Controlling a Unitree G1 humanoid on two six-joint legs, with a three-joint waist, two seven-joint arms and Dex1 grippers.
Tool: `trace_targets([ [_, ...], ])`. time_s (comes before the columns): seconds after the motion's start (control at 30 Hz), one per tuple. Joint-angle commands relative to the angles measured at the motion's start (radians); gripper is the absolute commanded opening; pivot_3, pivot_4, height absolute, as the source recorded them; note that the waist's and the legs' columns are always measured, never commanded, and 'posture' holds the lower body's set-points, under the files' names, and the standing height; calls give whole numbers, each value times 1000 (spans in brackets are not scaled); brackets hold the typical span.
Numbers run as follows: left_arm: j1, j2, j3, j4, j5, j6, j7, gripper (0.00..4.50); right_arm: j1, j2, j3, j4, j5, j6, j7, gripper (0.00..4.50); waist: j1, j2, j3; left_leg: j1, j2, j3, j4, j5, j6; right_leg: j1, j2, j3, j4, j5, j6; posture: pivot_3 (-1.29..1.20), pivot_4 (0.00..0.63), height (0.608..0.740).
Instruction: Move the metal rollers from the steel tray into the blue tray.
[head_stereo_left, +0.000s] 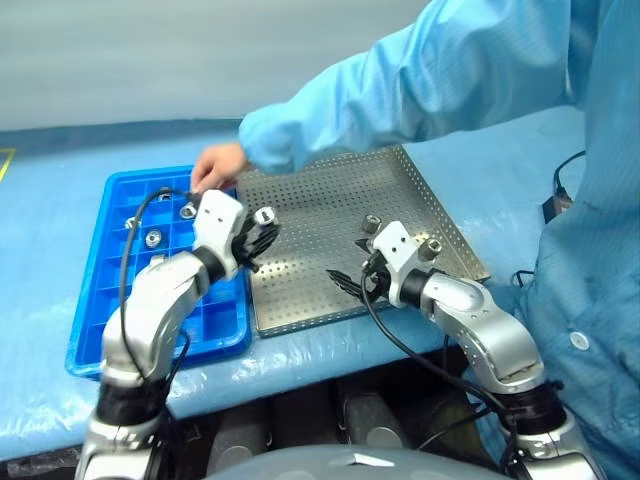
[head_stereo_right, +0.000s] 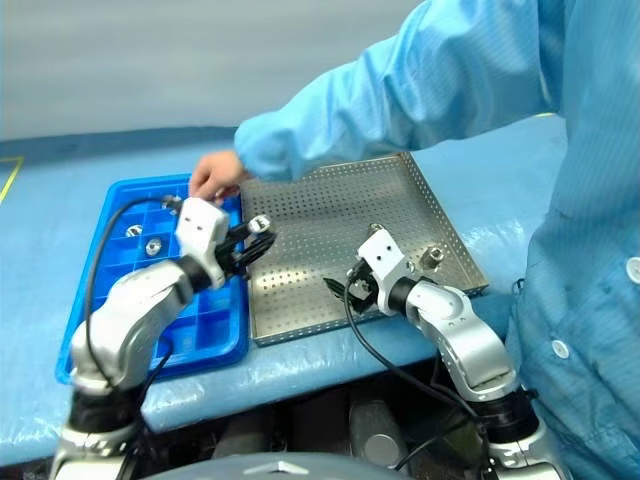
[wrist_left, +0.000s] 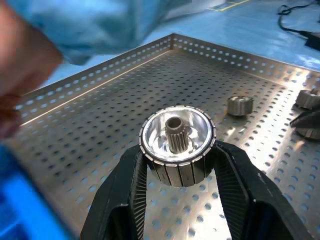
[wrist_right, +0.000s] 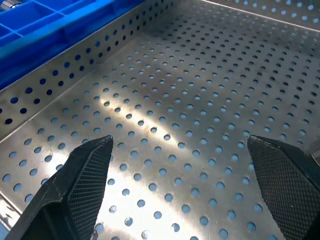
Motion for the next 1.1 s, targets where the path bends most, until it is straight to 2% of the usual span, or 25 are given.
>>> trace_targets([
  [0.03, 88, 27, 87, -221, 17, 111, 83, 1709, -47, 18, 28, 15, 4, -38, 38, 4500, 23, 0, 0, 0, 0, 0, 0, 0, 0, 0, 0, 0, 0, 0, 0, 74, 150, 740],
  [0.2, 204, 48, 170, -383, 32, 226, 143, 1709, -98, 50, 89, 60, -5, -53, 77, 4500, 88, -1, 0, 0, 1, -2, 0, 1, -1, 1, 0, -3, 0, -3, 1, 158, 150, 740],
  [0.4, 335, 21, 255, -403, 52, 255, 209, 1709, -135, 66, 125, 98, -9, -69, 117, 4500, 131, -1, 0, 0, 0, -2, 0, 0, -1, 1, -2, -6, -1, -3, -1, 214, 150, 740],
  [0.7, 413, -1, 344, -389, 71, 270, 230, 1709, -149, 63, 126, 110, -20, -65, 138, 4500, 153, -1, 1, 0, 0, -5, 0, 0, -2, -1, -6, -13, -1, -5, -2, 226, 150, 740],
  [0.9, 443, 5, 347, -349, 85, 252, 229, 1709, -151, 60, 121, 105, -23, -58, 134, 4500, 154, 0, 1, 0, 0, -6, -1, 0, -2, -1, -8, -14, -2, -3, -5, 214, 150, 740],
  [1.1, 395, -19, 391, -337, 81, 224, 235, 3702, -149, 54, 117, 100, -29, -54, 126, 4500, 154, 0, 1, 0, 0, -6, -1, 0, -2, -1, -10, -15, -2, -4, -6, 205, 150, 740],
])
